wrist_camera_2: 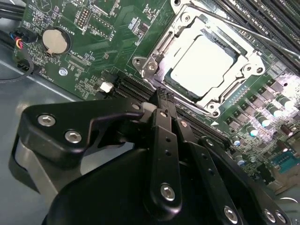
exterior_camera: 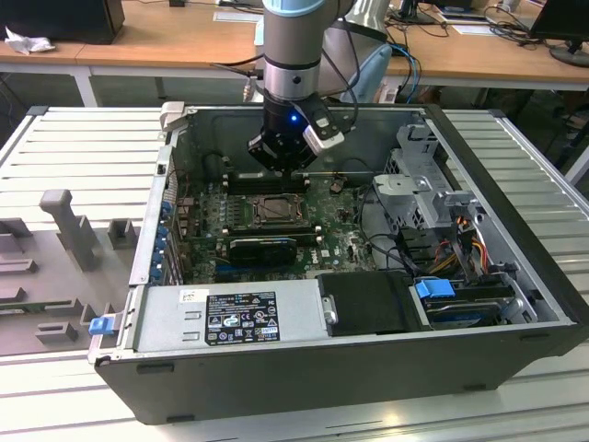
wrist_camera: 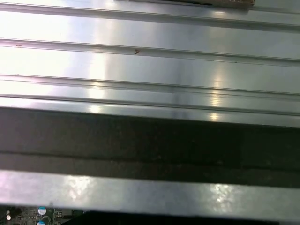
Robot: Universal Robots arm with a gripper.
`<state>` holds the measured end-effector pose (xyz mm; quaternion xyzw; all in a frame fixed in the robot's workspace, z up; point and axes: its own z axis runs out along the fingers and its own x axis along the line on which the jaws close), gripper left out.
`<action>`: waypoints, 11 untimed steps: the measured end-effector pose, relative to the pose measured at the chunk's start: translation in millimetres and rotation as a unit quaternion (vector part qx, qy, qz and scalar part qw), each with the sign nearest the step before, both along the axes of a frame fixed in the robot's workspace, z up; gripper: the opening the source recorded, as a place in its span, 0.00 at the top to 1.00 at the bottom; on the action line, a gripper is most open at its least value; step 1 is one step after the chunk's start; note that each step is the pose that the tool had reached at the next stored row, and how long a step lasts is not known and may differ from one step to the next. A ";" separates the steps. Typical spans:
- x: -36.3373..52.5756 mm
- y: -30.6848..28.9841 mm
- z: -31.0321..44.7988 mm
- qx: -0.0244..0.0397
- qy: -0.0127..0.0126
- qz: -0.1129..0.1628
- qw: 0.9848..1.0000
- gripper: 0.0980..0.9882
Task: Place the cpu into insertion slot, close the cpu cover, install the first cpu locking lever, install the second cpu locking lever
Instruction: 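Install the first cpu locking lever, then install the second cpu locking lever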
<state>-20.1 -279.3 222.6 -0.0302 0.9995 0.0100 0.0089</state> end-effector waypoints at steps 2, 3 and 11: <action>0.0 -0.7 0.0 0.000 0.000 0.000 1.000 0.99; 0.0 -0.9 0.0 0.000 0.000 0.000 1.000 0.99; 0.0 -8.7 0.0 0.000 0.000 0.000 1.000 0.99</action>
